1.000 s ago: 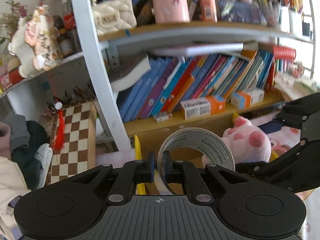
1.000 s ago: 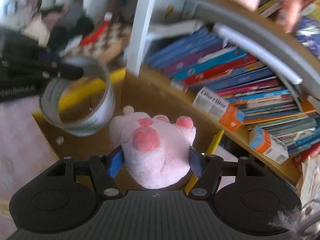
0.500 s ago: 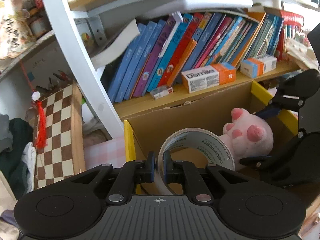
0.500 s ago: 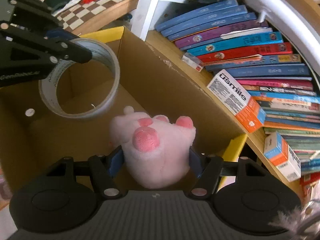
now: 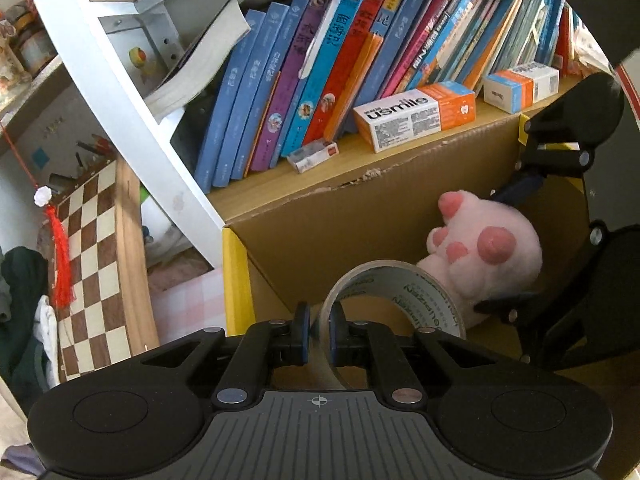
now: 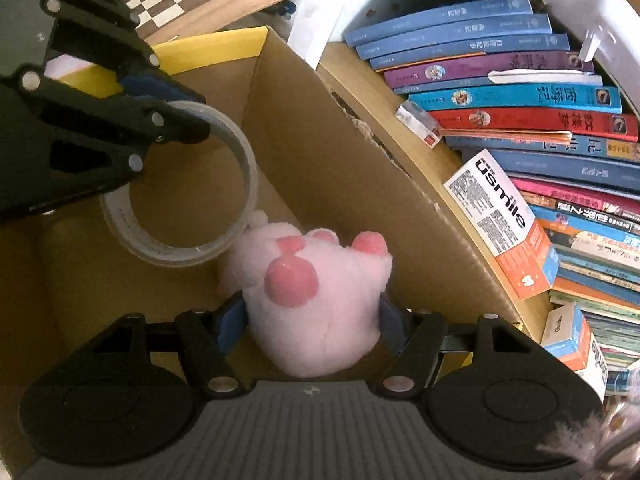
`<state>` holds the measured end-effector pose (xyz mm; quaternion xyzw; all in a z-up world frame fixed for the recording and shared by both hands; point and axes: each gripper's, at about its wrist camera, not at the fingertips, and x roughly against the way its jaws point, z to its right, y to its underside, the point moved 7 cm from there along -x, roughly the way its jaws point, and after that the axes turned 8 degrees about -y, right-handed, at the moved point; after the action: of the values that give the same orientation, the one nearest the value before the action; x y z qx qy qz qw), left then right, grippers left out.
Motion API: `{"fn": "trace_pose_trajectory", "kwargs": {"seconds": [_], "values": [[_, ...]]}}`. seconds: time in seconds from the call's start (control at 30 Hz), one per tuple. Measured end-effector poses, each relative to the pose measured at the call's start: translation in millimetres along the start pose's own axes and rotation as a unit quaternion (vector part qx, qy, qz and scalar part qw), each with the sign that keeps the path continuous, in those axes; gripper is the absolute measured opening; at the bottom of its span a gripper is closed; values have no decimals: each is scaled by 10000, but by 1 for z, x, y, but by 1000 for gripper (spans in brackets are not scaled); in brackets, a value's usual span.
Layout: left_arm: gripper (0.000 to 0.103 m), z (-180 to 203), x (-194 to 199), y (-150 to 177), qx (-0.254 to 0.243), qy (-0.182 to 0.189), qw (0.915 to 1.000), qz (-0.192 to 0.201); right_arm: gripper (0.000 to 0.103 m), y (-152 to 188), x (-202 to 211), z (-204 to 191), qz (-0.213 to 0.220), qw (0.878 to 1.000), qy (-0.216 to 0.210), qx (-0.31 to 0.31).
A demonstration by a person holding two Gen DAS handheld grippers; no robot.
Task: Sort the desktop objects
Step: 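Lower both tools into the yellow box and open them to release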
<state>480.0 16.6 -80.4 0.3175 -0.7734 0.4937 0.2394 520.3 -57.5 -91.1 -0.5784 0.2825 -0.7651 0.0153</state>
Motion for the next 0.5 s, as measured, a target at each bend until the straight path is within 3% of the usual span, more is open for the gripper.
{"fn": "trace_pose_trajectory", "kwargs": {"seconds": [0.2,0.3,0.37,0.5], "values": [[16,4,0,0,-91,12,9999,-57,78,-1,1,-1,77,10000,-8,-32],[29,5,3,1,-103,48,9999,-77,87,-2,4,-1,136,9999,43,-38],[47,6,9,-1,-135,2,9999,46,90,-2,8,-3,175,9998,68,-37],[61,3,27,-6,-134,-81,9994,301,95,-2,23,-5,320,9994,146,-7]]}}
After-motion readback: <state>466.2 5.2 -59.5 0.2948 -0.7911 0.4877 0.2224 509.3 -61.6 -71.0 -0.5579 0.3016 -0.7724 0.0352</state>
